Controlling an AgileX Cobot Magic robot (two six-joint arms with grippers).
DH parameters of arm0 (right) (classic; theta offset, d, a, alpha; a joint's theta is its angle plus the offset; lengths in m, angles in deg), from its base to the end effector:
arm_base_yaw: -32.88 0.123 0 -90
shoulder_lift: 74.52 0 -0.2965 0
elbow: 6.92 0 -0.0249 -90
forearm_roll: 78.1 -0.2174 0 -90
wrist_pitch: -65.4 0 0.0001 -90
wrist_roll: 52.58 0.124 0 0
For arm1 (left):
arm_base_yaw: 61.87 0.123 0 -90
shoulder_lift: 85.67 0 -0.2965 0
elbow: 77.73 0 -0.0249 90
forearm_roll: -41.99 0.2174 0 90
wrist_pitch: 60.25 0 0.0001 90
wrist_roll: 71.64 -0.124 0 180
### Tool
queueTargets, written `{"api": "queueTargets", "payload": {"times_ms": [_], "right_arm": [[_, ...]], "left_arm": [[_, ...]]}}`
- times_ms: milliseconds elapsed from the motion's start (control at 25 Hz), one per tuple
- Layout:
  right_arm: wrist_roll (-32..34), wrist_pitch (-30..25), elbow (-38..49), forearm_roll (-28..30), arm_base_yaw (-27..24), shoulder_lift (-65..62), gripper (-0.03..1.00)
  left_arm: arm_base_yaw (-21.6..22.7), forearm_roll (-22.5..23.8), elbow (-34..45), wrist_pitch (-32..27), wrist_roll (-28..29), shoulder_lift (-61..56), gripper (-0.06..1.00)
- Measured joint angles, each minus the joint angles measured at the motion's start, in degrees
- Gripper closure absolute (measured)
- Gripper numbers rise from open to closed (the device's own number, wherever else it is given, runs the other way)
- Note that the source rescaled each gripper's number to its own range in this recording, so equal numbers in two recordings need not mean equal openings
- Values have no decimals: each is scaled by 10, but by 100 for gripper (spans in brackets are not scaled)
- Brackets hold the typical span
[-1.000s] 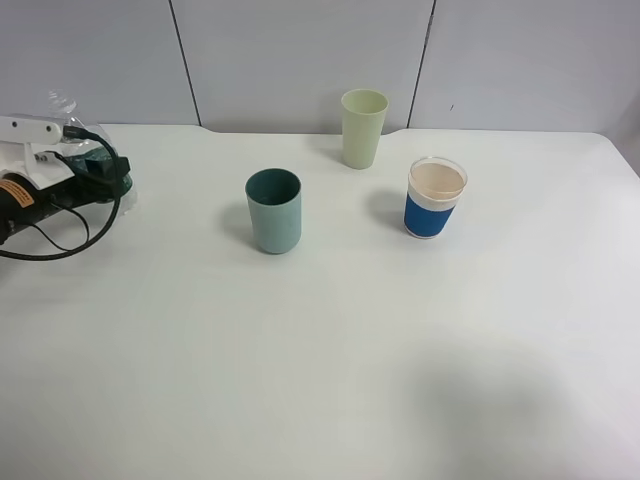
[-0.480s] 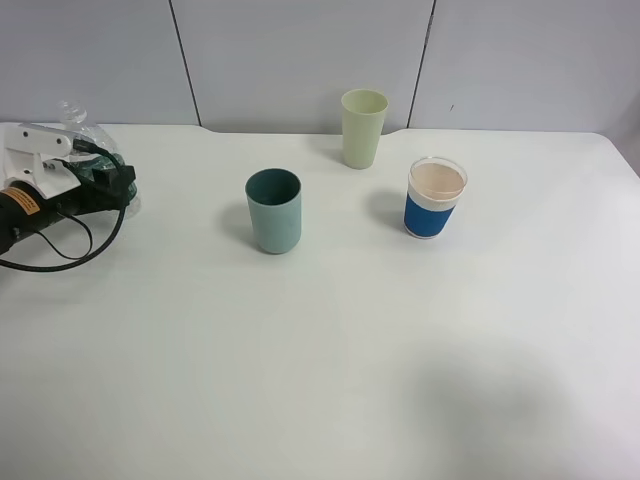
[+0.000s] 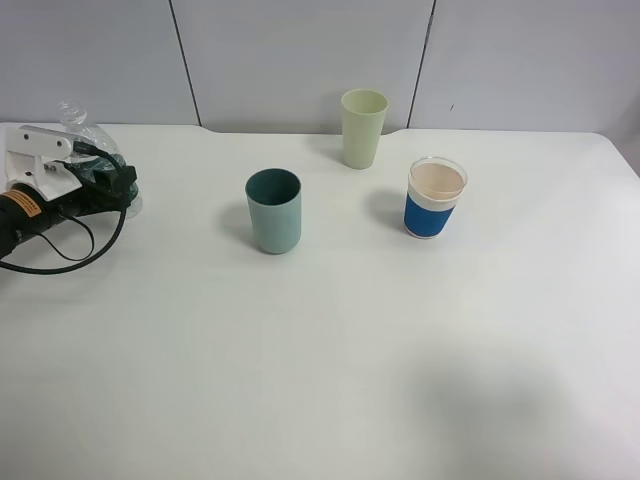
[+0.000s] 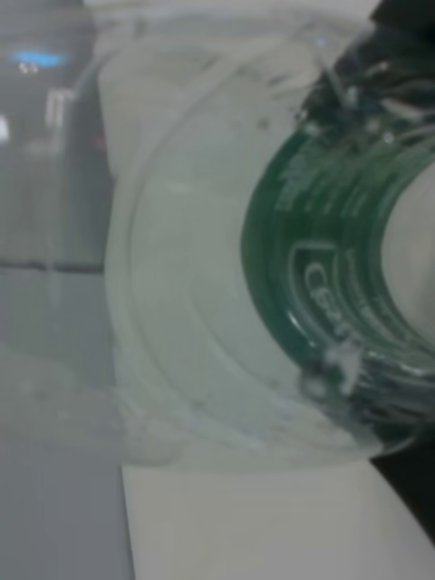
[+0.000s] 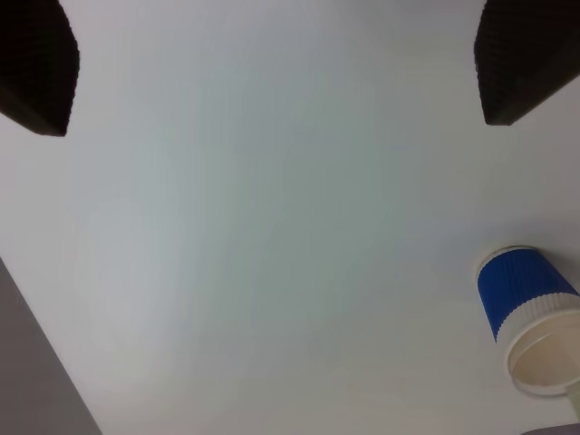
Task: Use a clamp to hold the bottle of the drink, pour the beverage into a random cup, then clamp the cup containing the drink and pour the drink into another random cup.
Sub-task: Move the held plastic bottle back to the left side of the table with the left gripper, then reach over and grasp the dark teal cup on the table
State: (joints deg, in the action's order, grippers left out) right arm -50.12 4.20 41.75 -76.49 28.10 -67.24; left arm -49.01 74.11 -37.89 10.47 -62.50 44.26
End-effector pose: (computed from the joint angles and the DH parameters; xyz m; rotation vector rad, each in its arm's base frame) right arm -0.0179 -0.0016 0.2463 0.1306 2.0407 -0.0589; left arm 0.3631 0.0191 0.1181 0.2180 1.7492 -0.2728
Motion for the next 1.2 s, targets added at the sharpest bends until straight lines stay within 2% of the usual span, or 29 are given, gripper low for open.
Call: {"api": "queueTargets", "payload": {"times_ms": [200, 240, 280, 360, 480, 720, 1200], "right_arm": [[0, 0, 0, 0, 0, 0, 26], [0, 0, 0, 0, 0, 0, 26], [0, 0, 0, 0, 0, 0, 26], [0, 0, 0, 0, 0, 0, 26], [0, 0, 0, 0, 0, 0, 26], [0, 0, 0, 0, 0, 0, 26], [0, 0, 0, 0, 0, 0, 26]], "left_arm": [[0, 0, 0, 0, 0, 1, 85], [0, 0, 0, 0, 0, 1, 79], [0, 0, 0, 0, 1, 1, 69], [0, 0, 0, -6, 5, 1, 34], [0, 1, 0, -9, 7, 1, 0], [0, -1, 31, -10, 7, -30, -5], [0, -110, 203, -10, 10, -219, -5]]}}
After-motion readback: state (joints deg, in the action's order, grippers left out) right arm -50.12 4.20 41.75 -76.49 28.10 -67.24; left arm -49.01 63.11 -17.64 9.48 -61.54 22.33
